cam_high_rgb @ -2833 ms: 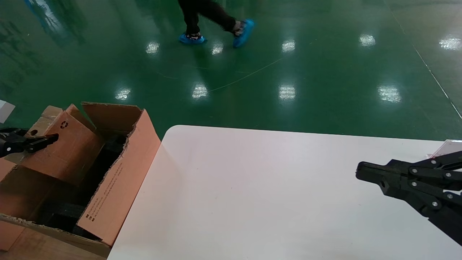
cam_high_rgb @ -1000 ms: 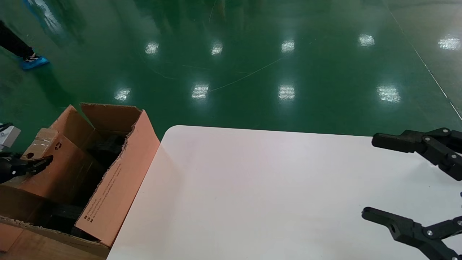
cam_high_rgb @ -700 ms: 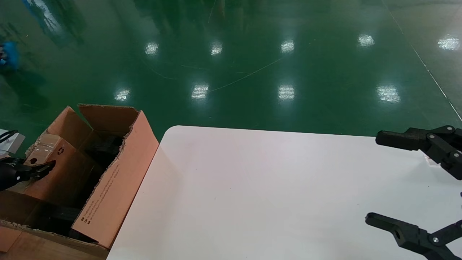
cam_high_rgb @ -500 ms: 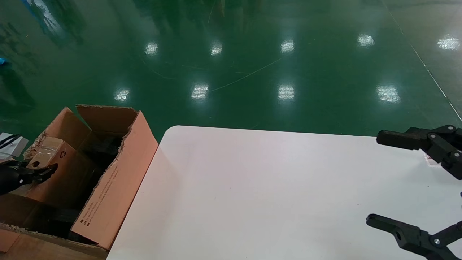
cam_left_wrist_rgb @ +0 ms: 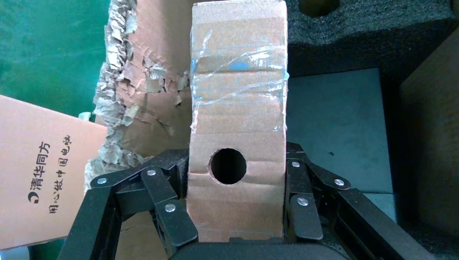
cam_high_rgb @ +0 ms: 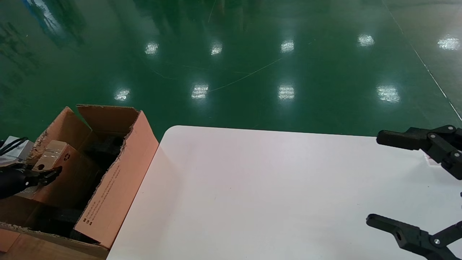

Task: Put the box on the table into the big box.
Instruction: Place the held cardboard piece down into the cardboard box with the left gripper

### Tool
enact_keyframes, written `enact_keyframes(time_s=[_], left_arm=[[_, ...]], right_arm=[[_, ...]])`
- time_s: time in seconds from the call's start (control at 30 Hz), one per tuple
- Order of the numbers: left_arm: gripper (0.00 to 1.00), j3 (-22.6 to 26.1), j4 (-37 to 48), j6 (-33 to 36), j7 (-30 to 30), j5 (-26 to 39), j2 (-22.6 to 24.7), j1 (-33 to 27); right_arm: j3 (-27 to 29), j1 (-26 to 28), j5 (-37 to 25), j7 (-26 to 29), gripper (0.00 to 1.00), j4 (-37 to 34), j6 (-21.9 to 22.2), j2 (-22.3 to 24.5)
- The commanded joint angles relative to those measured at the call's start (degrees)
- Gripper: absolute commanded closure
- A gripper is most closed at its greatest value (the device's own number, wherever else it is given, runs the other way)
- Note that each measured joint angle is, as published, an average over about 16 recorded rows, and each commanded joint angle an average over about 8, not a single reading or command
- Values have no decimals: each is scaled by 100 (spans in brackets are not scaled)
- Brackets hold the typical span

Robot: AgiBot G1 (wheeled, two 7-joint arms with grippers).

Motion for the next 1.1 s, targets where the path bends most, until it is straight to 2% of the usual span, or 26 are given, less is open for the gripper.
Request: enact_keyframes(time_s=[0.03, 0.67, 1.07, 1.1], left_arm=[[100, -4, 81, 36, 55, 41, 60, -73], [100, 132, 1213, 577, 649, 772, 777, -1377], [100, 193, 1872, 854, 1075, 1015, 1090, -2032], [97, 195, 1923, 870, 1110, 1026, 1110, -2077]], right_arm=[[0, 0, 0, 0, 0, 0, 0, 0], [-2, 0, 1, -1, 0, 0, 1, 1], [-2, 1, 2, -1, 0, 0, 1, 1], [-3, 1, 2, -1, 0, 0, 1, 1]])
